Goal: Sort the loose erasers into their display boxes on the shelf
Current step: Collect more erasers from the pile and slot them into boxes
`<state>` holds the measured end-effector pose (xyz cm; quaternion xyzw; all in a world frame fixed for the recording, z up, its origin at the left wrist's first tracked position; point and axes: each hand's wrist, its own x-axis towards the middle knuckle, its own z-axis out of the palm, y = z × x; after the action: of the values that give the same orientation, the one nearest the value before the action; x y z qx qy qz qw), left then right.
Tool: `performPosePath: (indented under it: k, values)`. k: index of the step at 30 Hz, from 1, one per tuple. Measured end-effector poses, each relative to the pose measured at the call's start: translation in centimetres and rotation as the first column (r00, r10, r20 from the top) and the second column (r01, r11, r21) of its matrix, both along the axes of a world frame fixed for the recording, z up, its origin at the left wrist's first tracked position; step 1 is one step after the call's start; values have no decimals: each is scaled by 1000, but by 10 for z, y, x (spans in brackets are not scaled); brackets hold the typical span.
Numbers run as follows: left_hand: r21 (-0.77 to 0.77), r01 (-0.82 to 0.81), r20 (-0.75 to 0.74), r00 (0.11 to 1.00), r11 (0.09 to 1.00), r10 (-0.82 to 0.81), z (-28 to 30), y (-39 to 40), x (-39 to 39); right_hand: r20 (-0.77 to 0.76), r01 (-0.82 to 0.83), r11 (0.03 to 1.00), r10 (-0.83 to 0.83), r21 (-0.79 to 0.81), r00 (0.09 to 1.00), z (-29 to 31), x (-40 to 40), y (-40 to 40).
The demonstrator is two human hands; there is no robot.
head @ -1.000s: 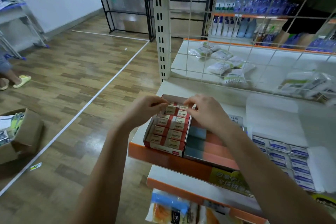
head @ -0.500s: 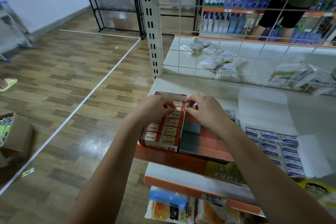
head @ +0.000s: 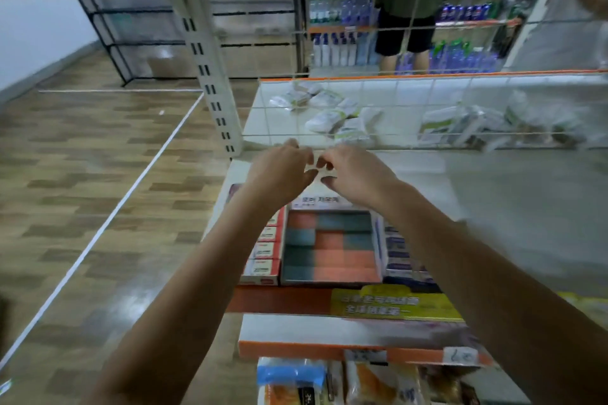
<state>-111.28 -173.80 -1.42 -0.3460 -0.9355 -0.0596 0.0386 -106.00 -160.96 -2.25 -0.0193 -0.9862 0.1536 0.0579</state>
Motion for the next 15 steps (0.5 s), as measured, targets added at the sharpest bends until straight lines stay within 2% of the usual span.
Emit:
performPosePath:
  k: [7,11,15]
  values:
    - [-207,235,-125,956,950,-264,14,131,29,34,267,962,-270,63,962,12,70,114]
    - [-224,391,-77,906,893,-417,19,215,81,33,416,908,-417,44,908,8,131,183]
    - [-150,528,42,848,836,-529,17,290,137,86,552,831,-556,67,827,-1,193,253]
